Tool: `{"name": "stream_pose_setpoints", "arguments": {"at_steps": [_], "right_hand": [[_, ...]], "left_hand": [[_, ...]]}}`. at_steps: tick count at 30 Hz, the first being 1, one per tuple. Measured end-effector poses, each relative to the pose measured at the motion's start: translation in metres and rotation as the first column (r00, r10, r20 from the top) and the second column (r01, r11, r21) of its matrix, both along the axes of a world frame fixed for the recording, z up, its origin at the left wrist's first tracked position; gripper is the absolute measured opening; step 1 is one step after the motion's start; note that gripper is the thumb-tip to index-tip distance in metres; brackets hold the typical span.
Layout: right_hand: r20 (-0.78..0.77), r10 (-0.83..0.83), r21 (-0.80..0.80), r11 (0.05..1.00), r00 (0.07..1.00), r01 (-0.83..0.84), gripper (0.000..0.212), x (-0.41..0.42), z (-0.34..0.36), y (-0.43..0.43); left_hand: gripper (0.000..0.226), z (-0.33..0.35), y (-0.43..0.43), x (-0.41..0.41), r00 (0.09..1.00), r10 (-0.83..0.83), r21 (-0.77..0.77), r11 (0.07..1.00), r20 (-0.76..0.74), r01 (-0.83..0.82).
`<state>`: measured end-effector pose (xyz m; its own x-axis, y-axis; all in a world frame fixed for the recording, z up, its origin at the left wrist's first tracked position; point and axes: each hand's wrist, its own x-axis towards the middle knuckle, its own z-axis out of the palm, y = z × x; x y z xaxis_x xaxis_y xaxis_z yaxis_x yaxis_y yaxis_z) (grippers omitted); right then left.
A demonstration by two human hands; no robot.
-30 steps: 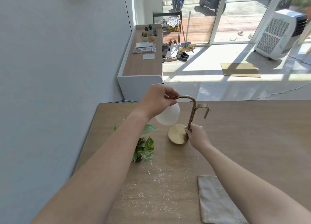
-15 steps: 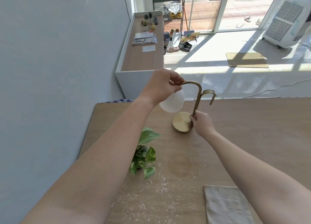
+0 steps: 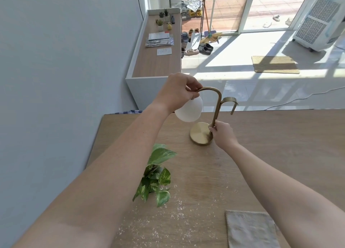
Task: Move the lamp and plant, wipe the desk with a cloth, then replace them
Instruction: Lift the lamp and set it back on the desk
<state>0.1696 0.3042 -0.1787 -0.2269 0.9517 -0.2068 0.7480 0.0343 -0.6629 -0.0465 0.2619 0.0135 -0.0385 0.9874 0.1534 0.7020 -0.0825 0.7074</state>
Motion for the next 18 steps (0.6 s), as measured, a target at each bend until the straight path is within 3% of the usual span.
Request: {"name": "stream_pose_setpoints", "arguments": {"at_steps": [11, 18], "right_hand": [[-0.020, -0.001, -0.060, 0.998, 1.000, -0.001, 0.015, 0.001, 0.000, 0.005], [0.020, -0.027, -0.111, 0.993, 0.999, 0.029, 0.036, 0.013, 0.007, -0.013]], "left_hand": [[0.021, -0.002, 0.004, 0.003, 1.000, 0.006, -0.027, 1.000, -0.021, -0.007], [0.024, -0.004, -0.014, 0.005, 0.999, 0.022, -0.032, 0.999, 0.046, -0.021]]}}
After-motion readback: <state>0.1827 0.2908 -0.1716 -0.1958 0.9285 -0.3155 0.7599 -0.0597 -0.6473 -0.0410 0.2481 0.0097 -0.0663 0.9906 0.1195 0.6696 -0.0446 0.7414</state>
